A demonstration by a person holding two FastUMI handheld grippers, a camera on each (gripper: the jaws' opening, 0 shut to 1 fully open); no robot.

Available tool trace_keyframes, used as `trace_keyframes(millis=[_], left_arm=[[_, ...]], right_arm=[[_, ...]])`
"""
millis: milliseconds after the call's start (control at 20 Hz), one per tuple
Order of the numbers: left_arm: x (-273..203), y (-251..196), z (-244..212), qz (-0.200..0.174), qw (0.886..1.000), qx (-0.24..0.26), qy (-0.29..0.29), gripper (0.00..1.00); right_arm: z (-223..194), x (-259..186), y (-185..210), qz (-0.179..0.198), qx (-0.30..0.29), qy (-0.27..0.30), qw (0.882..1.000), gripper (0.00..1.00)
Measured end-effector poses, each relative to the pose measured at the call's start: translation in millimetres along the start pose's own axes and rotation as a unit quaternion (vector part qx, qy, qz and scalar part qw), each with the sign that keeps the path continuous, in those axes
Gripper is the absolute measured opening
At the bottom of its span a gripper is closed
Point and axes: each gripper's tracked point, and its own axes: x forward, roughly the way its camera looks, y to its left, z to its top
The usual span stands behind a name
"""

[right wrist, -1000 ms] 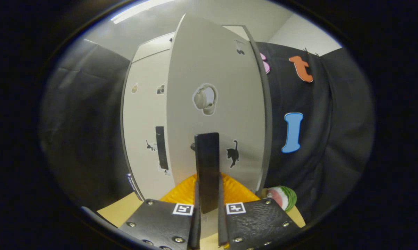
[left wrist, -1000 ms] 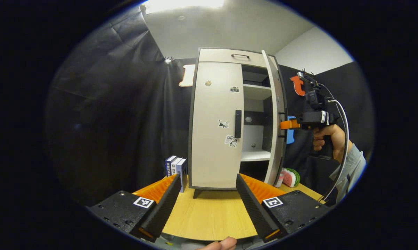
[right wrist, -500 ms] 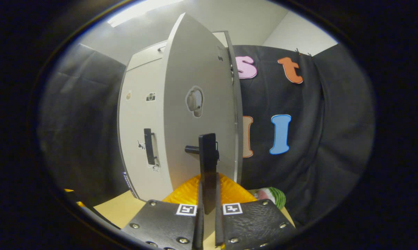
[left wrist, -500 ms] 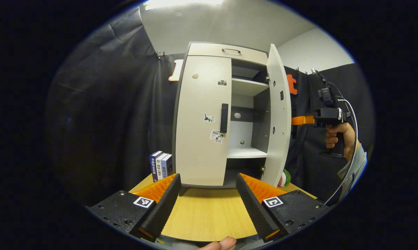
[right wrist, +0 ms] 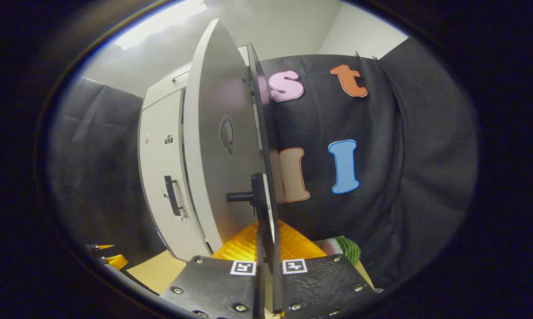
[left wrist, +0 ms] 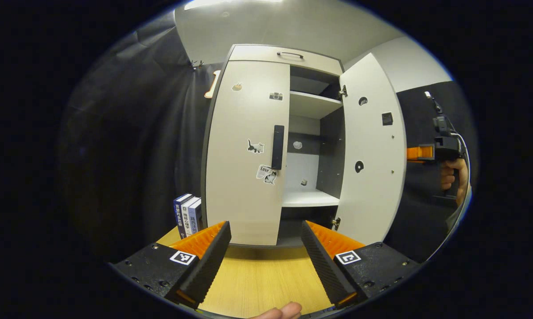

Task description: Open the right door of the double-door shoe cabinet with the right hand, and open the left door with the left hand.

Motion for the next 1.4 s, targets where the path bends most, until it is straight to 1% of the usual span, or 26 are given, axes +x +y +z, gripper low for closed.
trace_keyframes(millis=[100,150,200,250,300,350,400,450,500,650,750,800,950,1050,1100,1150,1200,1300,1350,1400], left_arm=[[28,-2,7,0.004,1.0,-0.008,0.003,0.99],[40,-7,13,-0.004,1.0,-0.014,0.003,0.99],[53,-15,19,-0.02,1.0,-0.02,0.0,0.99],[64,-19,24,-0.03,0.999,-0.027,0.0,0.99],[73,-24,29,-0.041,0.999,-0.03,0.0,0.98],[83,-29,36,-0.051,0.998,-0.029,-0.002,0.99],[92,-29,41,-0.048,0.999,-0.024,-0.003,0.99],[100,-29,47,-0.045,0.999,-0.015,-0.007,0.98],[109,-28,53,-0.039,0.999,-0.008,-0.009,0.99],[129,-32,70,-0.028,0.999,0.004,-0.017,0.98],[145,-34,80,-0.022,1.0,0.005,-0.022,0.98],[154,-35,86,-0.02,0.999,0.009,-0.025,0.98],[182,-35,95,-0.013,1.0,0.02,-0.018,0.97],[201,-31,101,-0.005,1.0,0.016,-0.014,0.97],[210,-28,103,0.0,1.0,0.013,-0.011,0.97],[219,-25,105,0.004,1.0,0.01,-0.013,0.97],[228,-19,106,0.012,1.0,0.009,-0.016,0.97],[237,-19,105,0.013,1.0,0.015,-0.012,0.94],[240,-19,107,0.013,1.0,0.021,-0.013,0.91],[244,-21,112,0.01,0.999,0.029,-0.022,0.91]], right_arm=[[-2,1,-2,-0.003,-0.001,-0.003,1.0,0.07],[1,0,-4,-0.007,-0.002,-0.009,1.0,0.07],[5,-4,-9,-0.019,-0.008,-0.019,1.0,0.07],[4,-5,-7,-0.029,-0.013,-0.032,0.999,0.07],[6,-8,-4,-0.031,-0.018,-0.039,0.999,0.07],[2,-12,-6,-0.034,-0.02,-0.045,0.998,0.12],[1,-19,-5,-0.032,-0.024,-0.05,0.998,0.23],[0,-21,-9,-0.039,-0.03,-0.052,0.997,0.36],[0,-28,-11,-0.047,-0.033,-0.058,0.997,0.45],[-4,-44,-17,-0.079,-0.035,-0.072,0.994,0.77],[-8,-49,-20,-0.096,-0.028,-0.077,0.992,0.95],[-12,-53,-18,-0.099,-0.023,-0.076,0.992,1.0],[-22,-61,-8,-0.094,0.001,-0.076,0.993,1.0],[-31,-65,4,-0.078,0.018,-0.073,0.994,1.0],[-33,-66,8,-0.072,0.027,-0.073,0.994,0.97],[-36,-67,13,-0.065,0.032,-0.072,0.995,0.97],[-39,-67,16,-0.061,0.035,-0.07,0.995,0.97],[-45,-69,18,-0.058,0.03,-0.065,0.996,1.0],[-49,-70,17,-0.059,0.025,-0.063,0.996,1.0],[-51,-71,16,-0.06,0.021,-0.061,0.996,0.96]])
